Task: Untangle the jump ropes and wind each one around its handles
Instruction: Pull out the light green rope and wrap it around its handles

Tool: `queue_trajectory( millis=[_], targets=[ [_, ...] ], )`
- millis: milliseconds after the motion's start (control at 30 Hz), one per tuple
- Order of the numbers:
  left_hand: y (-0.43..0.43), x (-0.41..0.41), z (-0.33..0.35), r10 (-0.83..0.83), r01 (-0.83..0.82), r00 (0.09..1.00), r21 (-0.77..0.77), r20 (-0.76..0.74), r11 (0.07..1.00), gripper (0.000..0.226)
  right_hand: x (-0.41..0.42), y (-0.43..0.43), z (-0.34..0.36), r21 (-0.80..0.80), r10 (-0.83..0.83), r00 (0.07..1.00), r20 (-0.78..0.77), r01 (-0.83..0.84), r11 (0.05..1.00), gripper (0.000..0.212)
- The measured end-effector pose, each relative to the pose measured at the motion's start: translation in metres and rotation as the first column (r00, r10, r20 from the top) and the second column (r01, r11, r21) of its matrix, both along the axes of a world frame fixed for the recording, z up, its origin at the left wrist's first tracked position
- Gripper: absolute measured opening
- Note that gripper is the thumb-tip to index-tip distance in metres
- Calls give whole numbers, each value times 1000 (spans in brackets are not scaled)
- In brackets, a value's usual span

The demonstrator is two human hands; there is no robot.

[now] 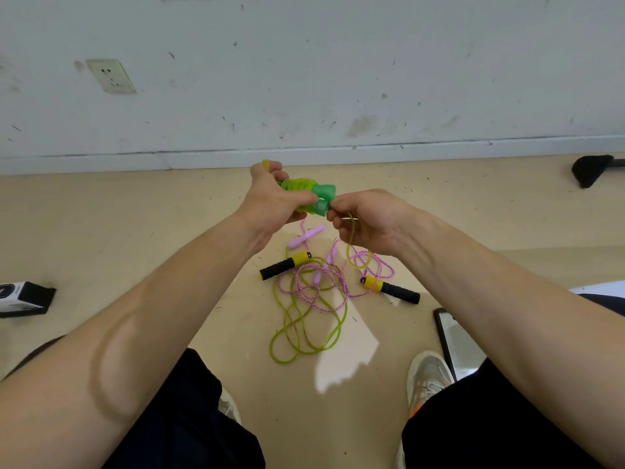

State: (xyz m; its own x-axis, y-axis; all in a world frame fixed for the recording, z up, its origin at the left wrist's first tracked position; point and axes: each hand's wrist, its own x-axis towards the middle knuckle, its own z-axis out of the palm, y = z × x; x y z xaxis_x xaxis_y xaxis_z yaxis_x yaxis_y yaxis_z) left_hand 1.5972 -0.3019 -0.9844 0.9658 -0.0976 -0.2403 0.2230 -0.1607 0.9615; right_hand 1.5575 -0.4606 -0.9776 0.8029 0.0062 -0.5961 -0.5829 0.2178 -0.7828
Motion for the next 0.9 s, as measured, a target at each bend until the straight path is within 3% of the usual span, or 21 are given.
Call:
queue_trajectory(
  millis=[267, 400, 633, 900],
  targets=[
    [-2, 0, -7, 39, -41, 999, 102, 30, 994, 71, -2, 12, -3, -29, -40, 998, 38, 41, 999, 15],
    [-2, 1, -16, 90, -108, 990, 183, 106, 977, 68, -1, 15, -3, -50, -11, 998, 55, 13, 999, 15],
    [-9, -9, -21, 101, -173, 964, 291, 246, 941, 71, -1, 21, -13, -172, -102, 995, 20, 104, 980, 10],
    [-6, -3, -21, 125, -189, 971, 336, 204, 923, 70, -6, 27, -24, -303, -90, 984, 151, 133, 944, 20]
  ],
)
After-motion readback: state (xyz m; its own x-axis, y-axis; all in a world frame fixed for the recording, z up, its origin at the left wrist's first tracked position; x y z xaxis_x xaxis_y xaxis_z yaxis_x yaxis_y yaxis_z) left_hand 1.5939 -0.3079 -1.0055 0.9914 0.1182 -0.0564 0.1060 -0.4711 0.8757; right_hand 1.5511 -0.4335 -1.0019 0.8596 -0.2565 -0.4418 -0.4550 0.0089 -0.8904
